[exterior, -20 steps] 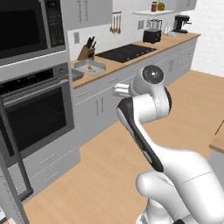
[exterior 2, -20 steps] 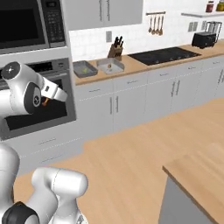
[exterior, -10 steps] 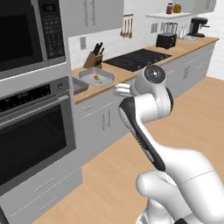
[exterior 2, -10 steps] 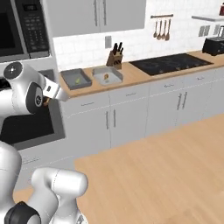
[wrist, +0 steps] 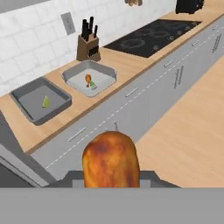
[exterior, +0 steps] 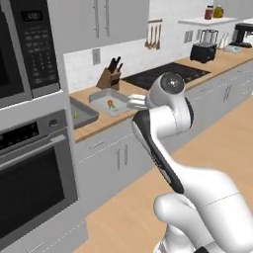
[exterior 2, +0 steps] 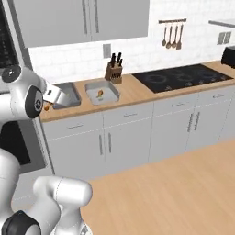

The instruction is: Place one lemon wedge and one chicken drumstick in each tupperware on the nearby counter, to pack two identical lunches.

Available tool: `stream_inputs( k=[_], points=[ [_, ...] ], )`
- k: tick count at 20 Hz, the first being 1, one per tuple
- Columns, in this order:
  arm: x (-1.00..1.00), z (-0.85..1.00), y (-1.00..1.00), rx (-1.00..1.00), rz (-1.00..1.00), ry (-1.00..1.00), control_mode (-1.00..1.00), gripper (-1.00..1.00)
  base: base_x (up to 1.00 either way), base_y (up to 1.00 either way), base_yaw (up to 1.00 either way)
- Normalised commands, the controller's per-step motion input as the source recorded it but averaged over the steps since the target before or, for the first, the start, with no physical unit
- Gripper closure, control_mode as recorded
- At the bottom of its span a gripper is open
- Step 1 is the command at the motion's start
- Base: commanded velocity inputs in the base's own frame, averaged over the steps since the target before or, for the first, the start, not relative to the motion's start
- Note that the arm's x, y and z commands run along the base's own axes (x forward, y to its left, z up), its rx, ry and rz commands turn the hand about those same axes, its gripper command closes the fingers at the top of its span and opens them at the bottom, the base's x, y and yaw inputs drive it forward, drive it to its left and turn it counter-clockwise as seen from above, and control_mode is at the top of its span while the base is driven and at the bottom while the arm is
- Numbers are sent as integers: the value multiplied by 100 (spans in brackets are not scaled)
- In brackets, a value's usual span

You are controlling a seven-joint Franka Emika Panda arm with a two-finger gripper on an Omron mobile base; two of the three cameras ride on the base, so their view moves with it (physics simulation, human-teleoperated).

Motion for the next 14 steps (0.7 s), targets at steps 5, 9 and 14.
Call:
stream_inputs(
  k=[5, 9, 14],
  points=[
    [0, 0, 0, 0, 0, 0, 100, 100, 100, -36, 28],
    [0, 0, 0, 0, 0, 0, 100, 100, 100, -12, 38],
    [0, 0, 0, 0, 0, 0, 100, 100, 100, 10, 44]
  ],
)
